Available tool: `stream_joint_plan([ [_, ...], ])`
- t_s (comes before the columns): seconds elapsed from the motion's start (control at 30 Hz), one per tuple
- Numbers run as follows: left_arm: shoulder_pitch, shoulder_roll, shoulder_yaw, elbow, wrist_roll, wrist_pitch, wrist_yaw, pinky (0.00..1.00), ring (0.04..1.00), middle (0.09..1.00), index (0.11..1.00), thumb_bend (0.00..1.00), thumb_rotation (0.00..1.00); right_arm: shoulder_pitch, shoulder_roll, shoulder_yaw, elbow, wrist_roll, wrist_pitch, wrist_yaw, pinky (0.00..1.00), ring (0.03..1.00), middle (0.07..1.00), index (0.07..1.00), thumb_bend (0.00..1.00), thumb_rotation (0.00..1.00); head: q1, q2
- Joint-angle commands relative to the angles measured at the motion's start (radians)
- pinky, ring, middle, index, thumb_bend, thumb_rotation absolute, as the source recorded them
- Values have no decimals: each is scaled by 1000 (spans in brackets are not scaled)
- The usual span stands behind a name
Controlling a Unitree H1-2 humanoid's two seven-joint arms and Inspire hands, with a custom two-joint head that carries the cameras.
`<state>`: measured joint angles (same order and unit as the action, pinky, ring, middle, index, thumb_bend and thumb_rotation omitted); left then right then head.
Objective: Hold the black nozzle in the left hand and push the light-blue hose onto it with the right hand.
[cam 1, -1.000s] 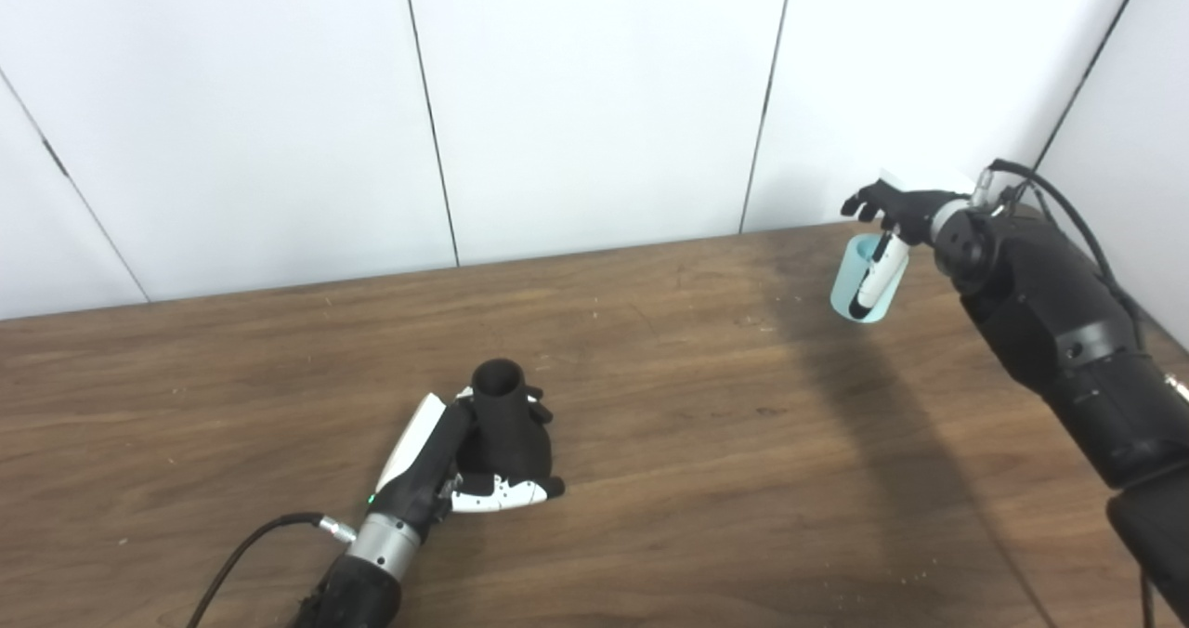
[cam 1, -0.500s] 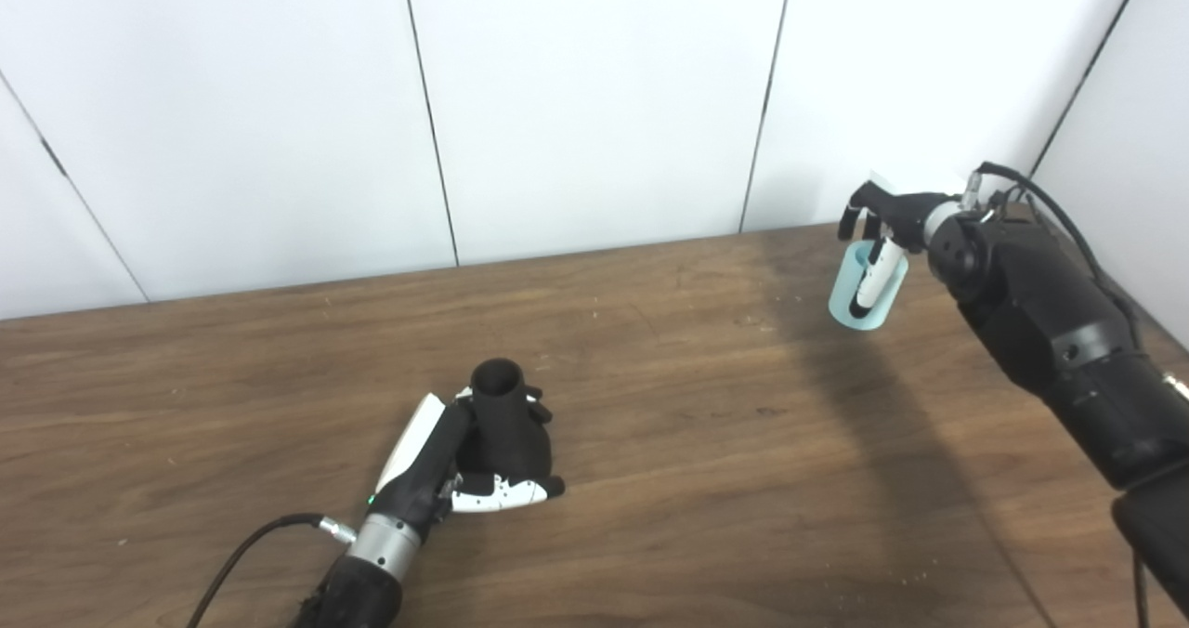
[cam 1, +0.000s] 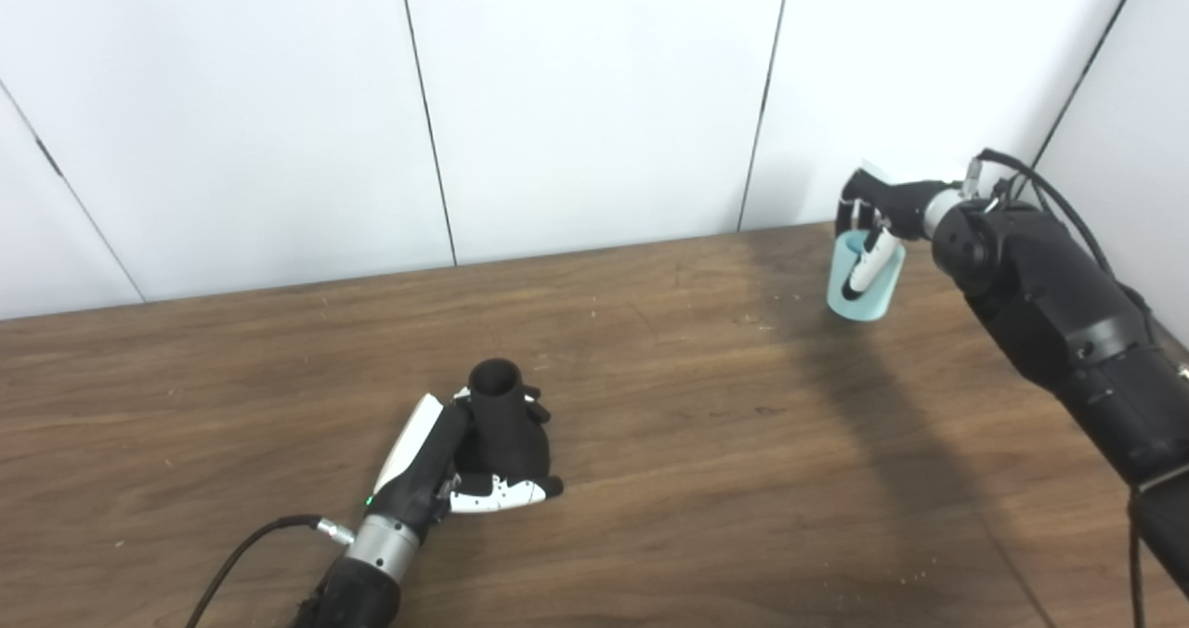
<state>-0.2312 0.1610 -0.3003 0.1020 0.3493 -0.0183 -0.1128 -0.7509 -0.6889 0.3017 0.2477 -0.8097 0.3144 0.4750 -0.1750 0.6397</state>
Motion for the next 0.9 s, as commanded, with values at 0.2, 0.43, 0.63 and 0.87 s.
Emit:
stream_joint_plan([
  [0.2,42,-16,-29,42,40,114,-34,1000,935,769,484,521,76,-74,15,-40,-438,39,7,105,333,395,466,498,529,0,67,8],
  [0.43,32,-63,-46,36,74,154,-26,1000,936,771,484,521,78,-143,90,-36,-563,121,-103,112,206,273,415,517,523,0,182,11],
  [0.63,26,-104,-59,34,94,194,-12,1000,934,771,484,521,77,-160,205,-13,-594,176,-137,117,220,295,427,518,524,0,257,12],
  [0.87,26,-115,-64,35,100,194,-7,1000,934,774,485,521,77,-147,333,20,-613,194,-94,160,224,294,420,517,523,0,258,13],
])
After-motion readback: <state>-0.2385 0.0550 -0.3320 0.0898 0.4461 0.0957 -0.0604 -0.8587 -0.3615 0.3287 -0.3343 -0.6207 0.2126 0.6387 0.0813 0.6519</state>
